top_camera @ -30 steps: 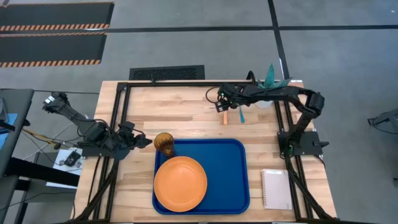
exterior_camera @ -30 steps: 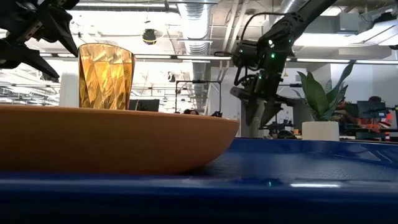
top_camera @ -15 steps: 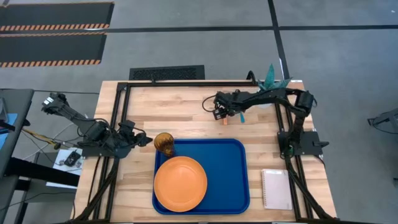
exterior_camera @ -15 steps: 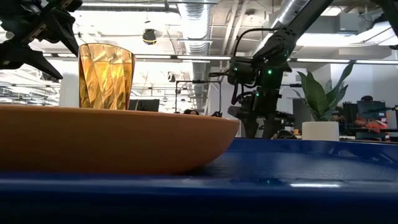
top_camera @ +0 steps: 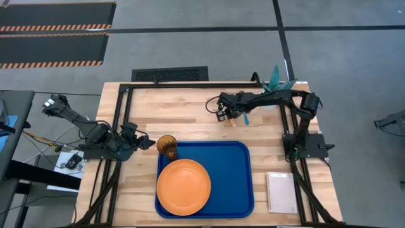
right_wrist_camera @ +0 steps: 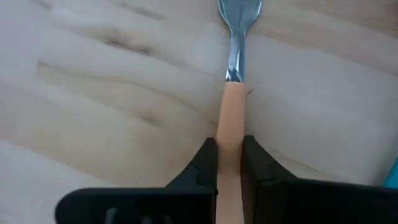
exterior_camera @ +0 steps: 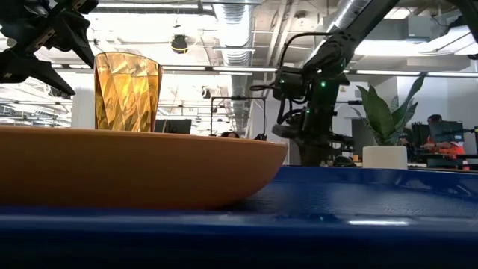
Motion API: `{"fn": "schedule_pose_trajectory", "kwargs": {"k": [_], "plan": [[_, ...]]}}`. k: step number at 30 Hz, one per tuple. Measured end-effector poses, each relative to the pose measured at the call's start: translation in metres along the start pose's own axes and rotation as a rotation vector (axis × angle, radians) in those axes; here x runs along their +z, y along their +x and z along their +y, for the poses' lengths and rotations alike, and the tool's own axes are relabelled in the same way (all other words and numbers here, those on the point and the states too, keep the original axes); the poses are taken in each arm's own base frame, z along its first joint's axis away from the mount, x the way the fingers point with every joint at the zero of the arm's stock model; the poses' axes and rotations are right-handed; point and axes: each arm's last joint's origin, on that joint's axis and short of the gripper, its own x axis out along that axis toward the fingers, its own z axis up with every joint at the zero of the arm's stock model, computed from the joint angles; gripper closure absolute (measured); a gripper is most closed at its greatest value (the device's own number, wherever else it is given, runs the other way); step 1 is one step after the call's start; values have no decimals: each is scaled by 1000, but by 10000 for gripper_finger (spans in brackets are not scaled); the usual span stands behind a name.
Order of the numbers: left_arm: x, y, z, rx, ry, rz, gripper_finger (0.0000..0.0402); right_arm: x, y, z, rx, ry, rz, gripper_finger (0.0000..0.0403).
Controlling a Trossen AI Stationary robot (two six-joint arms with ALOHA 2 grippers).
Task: Pick and place plate/cup/fork/spoon on tray
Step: Put the brown fork on the blue serving tray to the right of the orange plate
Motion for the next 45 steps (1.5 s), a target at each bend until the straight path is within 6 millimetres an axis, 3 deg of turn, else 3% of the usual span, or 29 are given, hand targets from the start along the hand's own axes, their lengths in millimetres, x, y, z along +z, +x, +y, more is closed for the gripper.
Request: {"fn": "schedule_pose_trajectory", "kwargs": {"k": [4, 8, 13, 17, 22, 28, 34, 40, 45], "plan": [[0, 0, 0, -1, -2, -1, 162, -1, -13, 4, 26, -10, 40, 372], [1, -2, 1, -7, -5, 0, 162, 0, -45, 8, 74, 22, -12, 372], [8, -8, 4, -38, -16, -29, 162, -25, -82, 18, 108, 42, -30, 369], [16, -15, 8, -80, -26, -64, 162, -66, -104, 34, 112, 54, 6, 370], [29, -24, 12, -145, -46, -113, 162, -132, -120, 61, 164, 112, 59, 358], [40, -31, 13, -213, -127, -160, 162, -197, -128, 72, 161, 255, 68, 355], [52, -44, -11, -418, -77, -230, 162, -222, -136, 75, 212, 339, 18, 353], [73, -71, -50, -606, 34, -356, 162, -219, -142, 80, 303, 324, -34, 353], [84, -72, -91, -554, 199, -350, 162, -215, -146, 87, 384, 261, -47, 353]]}}
